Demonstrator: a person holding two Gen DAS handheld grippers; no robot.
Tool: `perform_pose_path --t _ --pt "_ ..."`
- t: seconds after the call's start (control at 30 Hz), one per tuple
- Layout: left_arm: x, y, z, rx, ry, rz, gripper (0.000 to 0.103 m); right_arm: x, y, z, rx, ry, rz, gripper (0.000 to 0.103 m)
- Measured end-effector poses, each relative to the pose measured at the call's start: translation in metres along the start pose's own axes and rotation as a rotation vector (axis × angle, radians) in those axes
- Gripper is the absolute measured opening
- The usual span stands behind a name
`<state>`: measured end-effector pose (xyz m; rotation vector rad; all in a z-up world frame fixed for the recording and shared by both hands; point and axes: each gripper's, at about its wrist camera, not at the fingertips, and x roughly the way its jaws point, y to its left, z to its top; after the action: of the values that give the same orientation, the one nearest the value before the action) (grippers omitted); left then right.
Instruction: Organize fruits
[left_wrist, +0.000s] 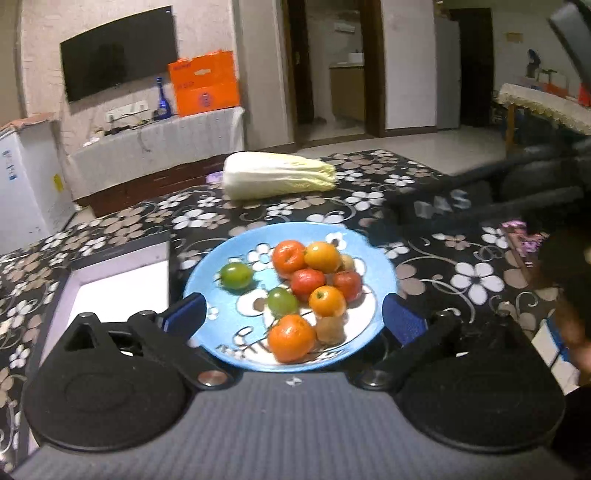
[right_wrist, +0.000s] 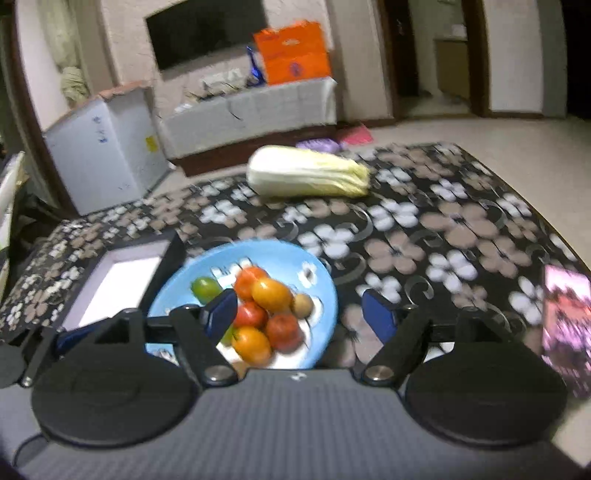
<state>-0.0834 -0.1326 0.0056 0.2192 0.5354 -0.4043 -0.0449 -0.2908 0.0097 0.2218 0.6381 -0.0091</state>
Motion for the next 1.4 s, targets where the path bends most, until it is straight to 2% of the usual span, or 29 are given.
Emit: perform_pose_path --t 0.17,0.33,0.43,0.6,1.03,1.4 --pt "-0.009 0.008 -0.003 -0.067 0.036 0.008 0.103 -0.016 -0.01 -0.013 0.039 0.051 -0.042 0.076" --pt "-0.024 0.016 -0.007 -0.146 0.061 0.002 0.103 -0.028 -0.018 -0.035 0.028 0.138 -0.09 0.076" --pt "-0.035 0.013 -0.008 -0.154 0.059 -0.006 0.103 -0.031 -0.02 -0.047 0.003 0.196 -0.131 0.076" --pt "-0.045 0.004 -0.011 -0.143 0.068 -0.006 0.103 -0.039 -0.021 -0.056 -0.018 0.233 -0.123 0.076" --pt "-0.057 -0.003 -0.019 -0.139 0.086 0.001 0.103 -0.051 -0.011 -0.071 -0.051 0.266 -0.104 0.076" --pt "-0.058 0.003 -0.024 -0.162 0.112 0.016 0.103 -0.044 -0.003 -0.072 -0.063 0.293 -0.105 0.076"
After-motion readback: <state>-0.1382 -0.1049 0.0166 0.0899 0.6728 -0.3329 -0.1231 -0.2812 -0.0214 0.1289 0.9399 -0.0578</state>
